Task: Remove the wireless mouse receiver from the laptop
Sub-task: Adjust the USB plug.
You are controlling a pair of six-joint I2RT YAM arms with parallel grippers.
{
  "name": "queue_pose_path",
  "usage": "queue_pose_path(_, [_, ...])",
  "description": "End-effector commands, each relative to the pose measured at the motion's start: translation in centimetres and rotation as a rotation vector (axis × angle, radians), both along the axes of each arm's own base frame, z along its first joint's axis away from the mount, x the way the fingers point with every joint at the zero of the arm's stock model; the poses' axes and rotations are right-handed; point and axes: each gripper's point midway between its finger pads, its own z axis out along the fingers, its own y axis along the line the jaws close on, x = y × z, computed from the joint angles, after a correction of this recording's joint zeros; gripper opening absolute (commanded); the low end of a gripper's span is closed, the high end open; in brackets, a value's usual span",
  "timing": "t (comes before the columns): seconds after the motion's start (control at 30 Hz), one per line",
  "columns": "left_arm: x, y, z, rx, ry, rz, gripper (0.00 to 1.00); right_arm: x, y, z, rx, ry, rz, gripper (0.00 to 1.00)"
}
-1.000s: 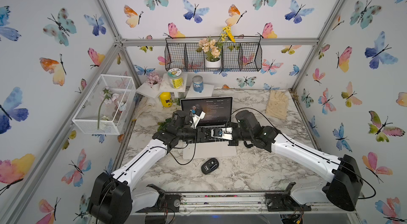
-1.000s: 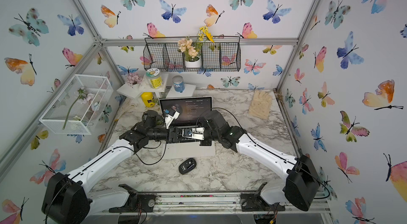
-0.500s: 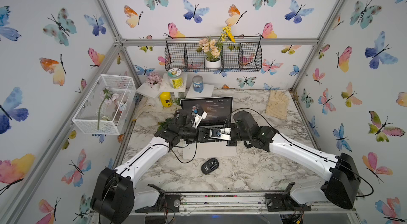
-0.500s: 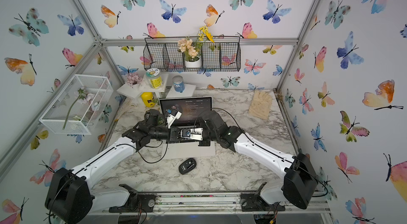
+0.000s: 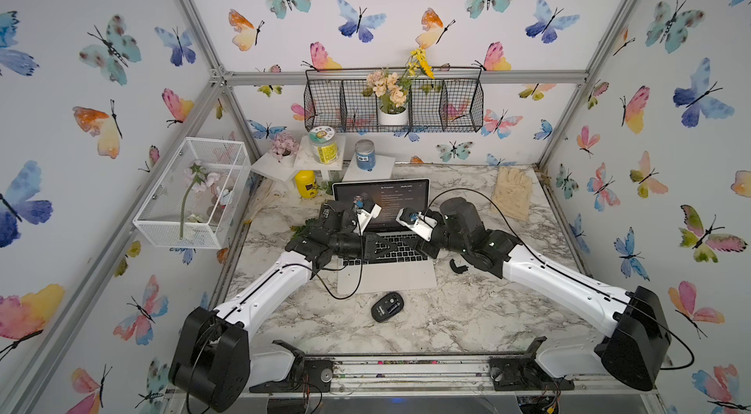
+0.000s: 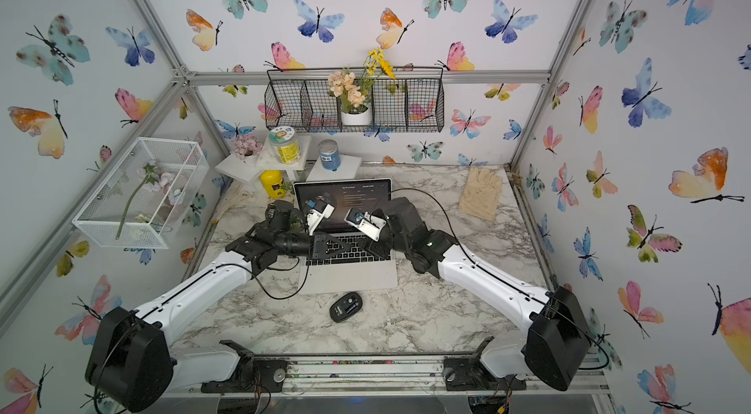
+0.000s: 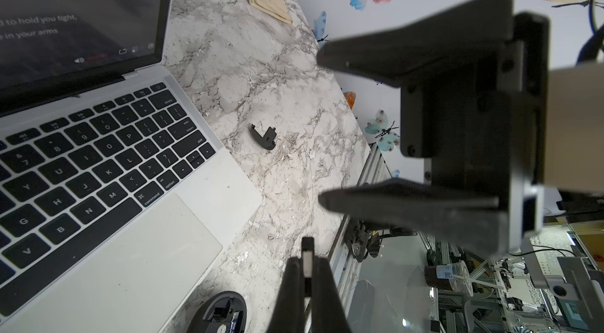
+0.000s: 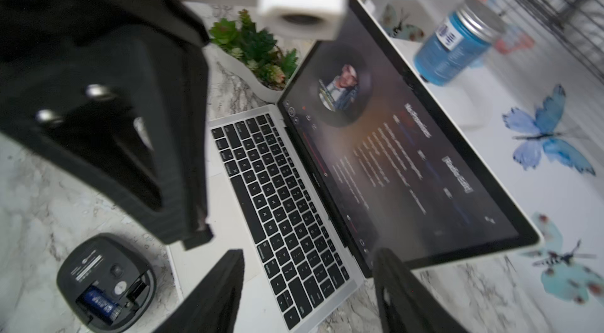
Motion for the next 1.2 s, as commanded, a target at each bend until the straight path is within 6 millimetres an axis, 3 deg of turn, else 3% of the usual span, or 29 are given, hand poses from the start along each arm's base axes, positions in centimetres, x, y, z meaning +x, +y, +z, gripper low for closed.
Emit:
queue_pose_path(0.0, [-0.8, -0.1, 1.5, -0.069, -0.05, -0.055, 0.0, 1.4, -0.9, 3.8, 0.233, 0.211, -0.206, 0.65])
queue_pose_path(0.1, [-1.2, -0.4, 2.1, -0.111, -0.052, -0.108, 0.0, -0.7, -0.1, 4.6, 0.458, 0.481, -0.082, 0.56])
queue_pose_path(0.17, [-1.9, -0.7, 3.0, -0.159, -0.06, -0.16, 0.0, -3.2, 0.9, 5.6, 0.595, 0.608, 0.062, 0.58])
queue_pose_path(0.37, [-3.3, -0.8, 5.7, -0.248, -0.089, -0.24, 0.0, -5.3, -0.2, 6.1, 0.677, 0.786, 0.134, 0.5])
queue_pose_path(0.6, [-4.0, -0.8, 7.1, -0.293, -0.08, -0.283, 0.0, -7.1, 0.0, 5.9, 0.673, 0.866, 0.234, 0.35])
queue_pose_path(0.73, [-4.0, -0.9, 7.5, -0.303, -0.08, -0.287, 0.0, -7.6, 0.1, 6.4, 0.692, 0.873, 0.273, 0.34])
queue_pose_path(1.17, [-4.1, -0.9, 8.4, -0.327, -0.085, -0.295, 0.0, -9.0, 1.0, 5.1, 0.675, 0.901, 0.317, 0.3])
